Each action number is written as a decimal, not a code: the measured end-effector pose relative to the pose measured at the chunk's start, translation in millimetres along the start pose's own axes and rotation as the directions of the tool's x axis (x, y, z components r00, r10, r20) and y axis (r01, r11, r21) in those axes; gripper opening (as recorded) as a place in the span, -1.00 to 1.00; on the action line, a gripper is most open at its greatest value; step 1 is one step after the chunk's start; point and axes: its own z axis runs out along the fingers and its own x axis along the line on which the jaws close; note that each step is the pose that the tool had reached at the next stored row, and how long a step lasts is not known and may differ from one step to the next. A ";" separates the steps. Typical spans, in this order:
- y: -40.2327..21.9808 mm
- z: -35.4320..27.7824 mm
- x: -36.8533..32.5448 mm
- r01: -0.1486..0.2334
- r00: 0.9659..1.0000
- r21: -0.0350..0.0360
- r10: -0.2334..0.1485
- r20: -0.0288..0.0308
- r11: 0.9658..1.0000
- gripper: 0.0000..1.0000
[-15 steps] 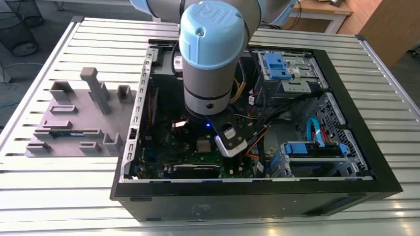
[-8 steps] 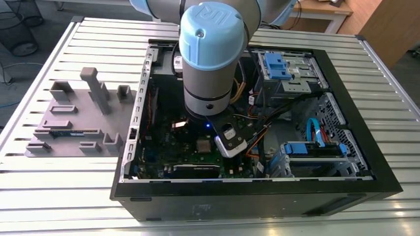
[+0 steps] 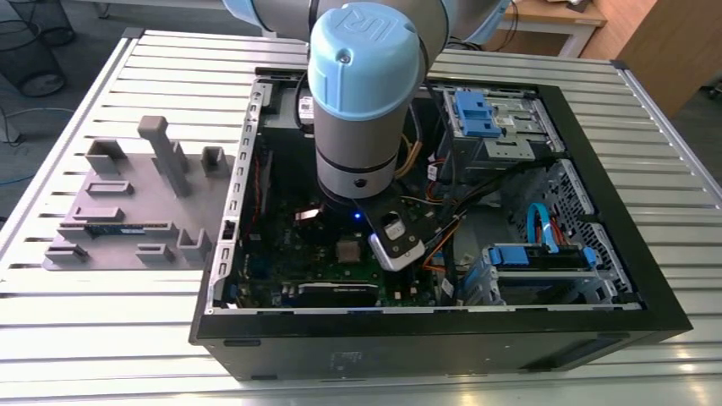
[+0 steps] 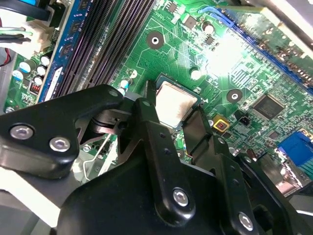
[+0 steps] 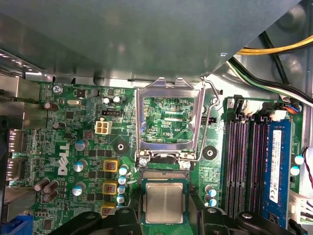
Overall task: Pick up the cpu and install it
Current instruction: 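Place the cpu into insertion slot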
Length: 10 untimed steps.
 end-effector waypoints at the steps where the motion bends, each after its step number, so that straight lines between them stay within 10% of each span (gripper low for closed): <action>1: 0.0 0.0 0.0 0.000 1.000 0.000 0.000 0.000 1.000 -0.06; 10: 0.0 0.1 0.0 0.000 1.000 0.000 0.000 0.000 1.000 -0.06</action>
